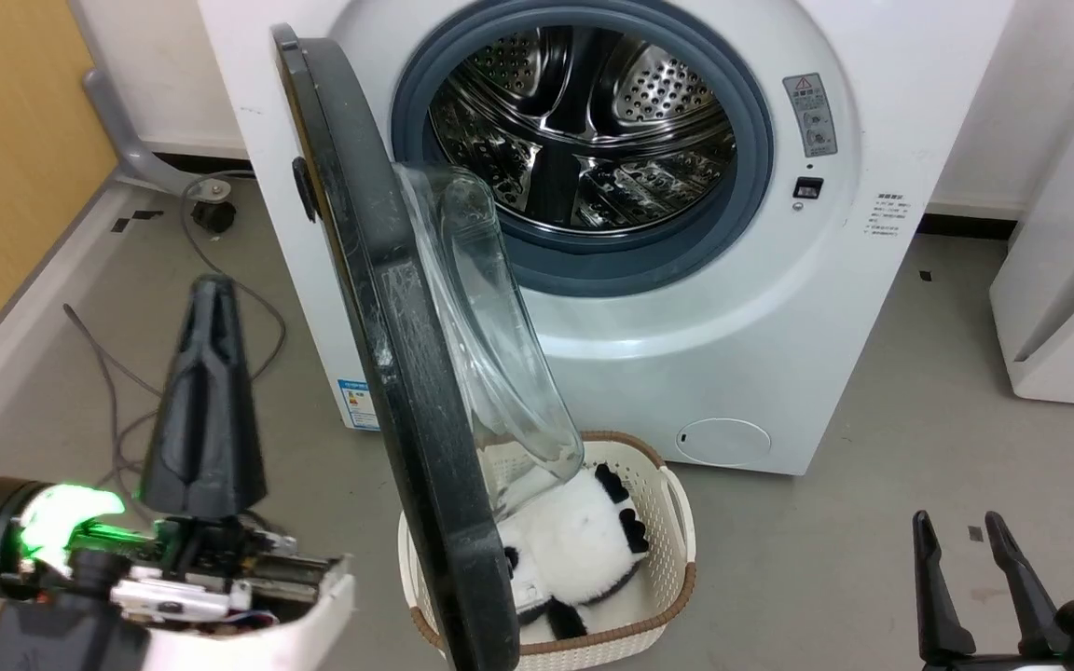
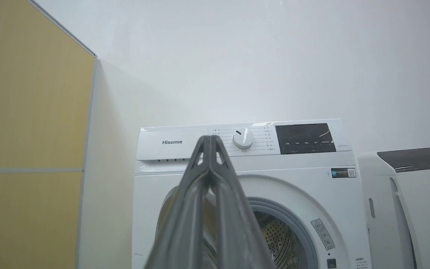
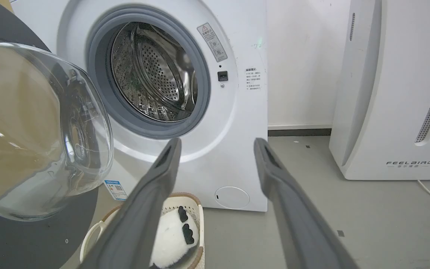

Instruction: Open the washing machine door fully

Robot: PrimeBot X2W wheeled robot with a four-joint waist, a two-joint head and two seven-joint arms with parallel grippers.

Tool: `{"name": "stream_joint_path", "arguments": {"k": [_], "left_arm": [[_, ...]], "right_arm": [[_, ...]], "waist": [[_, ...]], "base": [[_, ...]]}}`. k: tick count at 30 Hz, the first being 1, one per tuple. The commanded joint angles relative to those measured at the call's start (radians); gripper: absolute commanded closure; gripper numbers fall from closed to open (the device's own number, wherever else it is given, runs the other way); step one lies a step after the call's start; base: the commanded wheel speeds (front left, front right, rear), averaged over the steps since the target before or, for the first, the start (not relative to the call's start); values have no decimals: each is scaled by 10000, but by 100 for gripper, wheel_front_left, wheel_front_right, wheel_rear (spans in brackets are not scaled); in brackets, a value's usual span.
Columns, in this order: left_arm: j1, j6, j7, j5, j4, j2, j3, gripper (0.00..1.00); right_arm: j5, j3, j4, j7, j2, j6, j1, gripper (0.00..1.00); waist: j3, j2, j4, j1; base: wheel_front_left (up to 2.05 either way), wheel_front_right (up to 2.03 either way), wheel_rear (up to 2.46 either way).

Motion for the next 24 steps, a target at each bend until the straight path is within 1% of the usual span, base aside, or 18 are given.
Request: {"name": "stream_joint_path", "arguments": {"k": [1,5,8,14,21,24], "left_arm": [[-75,-34,-42,76,-135,8,-173,100],[118,-179,15,44,-54,9,-839,100],[239,-325,369,-43,192,13,-1453,100],[544,-485,1136,-281,907,93,-2424,100],[1090,-603,2451,-690,1593,309,-3675,100],[1417,-618,3068,-858,1969,425,-4018,100]], "right_arm": [[51,-11,39,-44,59,6,-55,0],[82,-26,74,-45,68,6,-54,0],[100,-55,88,-45,75,6,-46,0],[114,-69,178,-45,85,6,-71,0],[109,-157,297,-45,93,6,-88,0],[129,-161,353,-45,95,6,-89,0]], "waist": [[-11,0,-1,0],[-35,0,24,0],[-13,0,83,0],[34,0,189,0],[123,0,310,0],[137,0,350,0]], "base": [[0,0,0],[0,0,0],[0,0,0],[0,0,0],[0,0,0],[0,0,0]]}}
